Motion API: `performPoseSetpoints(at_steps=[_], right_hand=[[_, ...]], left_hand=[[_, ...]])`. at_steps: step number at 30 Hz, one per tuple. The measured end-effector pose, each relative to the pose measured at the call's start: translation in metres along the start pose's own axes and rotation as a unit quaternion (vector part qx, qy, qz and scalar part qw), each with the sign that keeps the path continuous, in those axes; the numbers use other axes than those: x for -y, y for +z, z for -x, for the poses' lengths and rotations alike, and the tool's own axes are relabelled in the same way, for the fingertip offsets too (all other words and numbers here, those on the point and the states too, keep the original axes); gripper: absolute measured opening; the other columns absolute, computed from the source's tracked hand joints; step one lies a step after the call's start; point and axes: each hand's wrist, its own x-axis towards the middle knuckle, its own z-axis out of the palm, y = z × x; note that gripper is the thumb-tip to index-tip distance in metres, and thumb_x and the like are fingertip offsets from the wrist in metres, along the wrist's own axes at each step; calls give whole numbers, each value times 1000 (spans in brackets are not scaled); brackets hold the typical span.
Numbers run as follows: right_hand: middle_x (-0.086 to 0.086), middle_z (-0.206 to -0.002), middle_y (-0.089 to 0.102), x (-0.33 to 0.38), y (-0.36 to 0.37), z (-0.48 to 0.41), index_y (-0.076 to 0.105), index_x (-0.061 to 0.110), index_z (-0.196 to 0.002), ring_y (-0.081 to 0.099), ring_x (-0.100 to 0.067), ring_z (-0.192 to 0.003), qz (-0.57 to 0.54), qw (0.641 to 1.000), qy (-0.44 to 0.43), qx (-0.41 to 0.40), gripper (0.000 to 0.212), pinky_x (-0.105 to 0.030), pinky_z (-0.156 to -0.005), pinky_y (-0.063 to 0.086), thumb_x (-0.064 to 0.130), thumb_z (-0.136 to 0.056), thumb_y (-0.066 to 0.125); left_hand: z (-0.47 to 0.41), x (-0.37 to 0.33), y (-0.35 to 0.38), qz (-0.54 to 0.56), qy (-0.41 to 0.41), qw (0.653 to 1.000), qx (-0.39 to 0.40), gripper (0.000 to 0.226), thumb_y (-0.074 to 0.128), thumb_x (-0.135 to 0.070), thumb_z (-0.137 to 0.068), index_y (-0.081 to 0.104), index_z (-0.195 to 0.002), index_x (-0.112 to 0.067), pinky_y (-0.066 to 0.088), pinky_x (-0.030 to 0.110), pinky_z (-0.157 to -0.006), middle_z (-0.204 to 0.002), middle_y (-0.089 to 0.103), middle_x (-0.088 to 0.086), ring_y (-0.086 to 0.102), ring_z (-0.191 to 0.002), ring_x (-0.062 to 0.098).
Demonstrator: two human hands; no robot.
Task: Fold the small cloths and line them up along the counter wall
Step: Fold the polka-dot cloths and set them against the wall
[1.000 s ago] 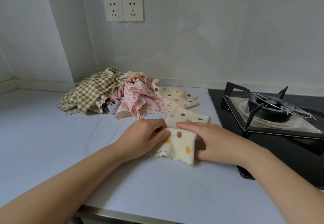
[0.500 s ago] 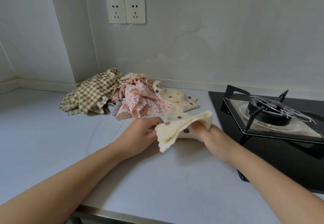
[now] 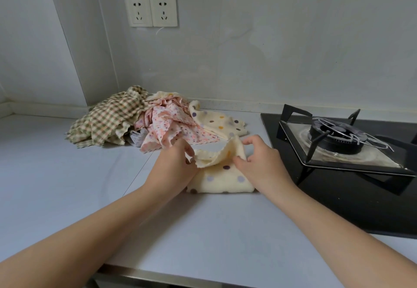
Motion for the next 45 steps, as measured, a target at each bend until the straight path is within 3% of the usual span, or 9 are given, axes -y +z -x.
performPoseSetpoints(at_steps=[5,11,16,20,24,30,35,38,45], right_hand=[[3,-87,67,-2,-3,-1,31,32,-130,61,-26,-89,155,987,-38,-4,55,-34,-74,49,35,-84,61],[7,-122,46,-4,-5,-1,45,28,-124,51,-18,-110,195,973,-126,0,37,-31,-76,42,25,-89,58],[6,-146,36,-15,-12,-9,51,24,-132,32,-16,-135,208,957,-182,87,60,-30,-102,29,-9,-83,39],[9,-156,23,-22,-11,-10,47,29,-136,14,-9,-145,209,947,-199,140,64,-24,-111,14,-8,-85,38],[10,-155,27,-25,-9,-12,51,27,-133,16,-8,-145,186,950,-210,134,55,-26,-115,17,0,-86,43],[10,-150,35,-24,-9,-9,40,27,-140,24,-11,-142,139,956,-212,149,62,-27,-113,20,2,-84,46],[13,-108,65,-25,-6,-10,62,27,-112,58,-6,-100,-14,979,-175,108,32,-18,-85,42,16,-83,66],[10,-90,72,-22,-11,-11,68,27,-86,64,-5,-89,-209,967,-117,91,21,-25,-83,47,7,-82,68],[0,-85,70,-13,-28,-14,64,16,-89,63,-14,-80,-438,894,-39,90,17,-32,-75,48,12,-73,66]], left_hand=[[4,-1,1,-42,41,998,-27,32,64,-14,-82,34,-94,-18,49,40,-58,-75,60,5,57,-66,25],[6,2,-5,-204,215,953,-71,30,66,-28,-81,38,-83,-19,30,30,-47,-72,43,-8,49,-61,24],[7,3,-1,-141,382,905,126,38,51,-53,-88,61,-109,-23,45,26,-76,-103,60,-8,56,-90,12],[-1,17,0,-160,361,914,91,38,33,-27,-86,63,-110,-25,50,36,-79,-111,64,-11,62,-101,15],[-1,20,-5,-145,380,909,90,35,45,-26,-85,59,-117,-24,48,32,-88,-115,61,-10,57,-109,12],[1,16,0,-58,327,943,40,15,53,-24,-89,60,-103,-26,49,27,-67,-92,63,-15,62,-83,10],[-1,4,-12,175,190,966,12,9,51,-11,-92,56,-88,-18,36,15,-63,-75,55,-16,47,-69,2],[-5,5,-13,266,164,950,19,7,49,-11,-86,53,-88,-16,41,21,-70,-80,58,-7,52,-77,8],[-5,-4,-31,314,230,920,42,30,63,-20,-81,54,-108,-28,53,48,-82,-111,59,9,62,-90,33]])
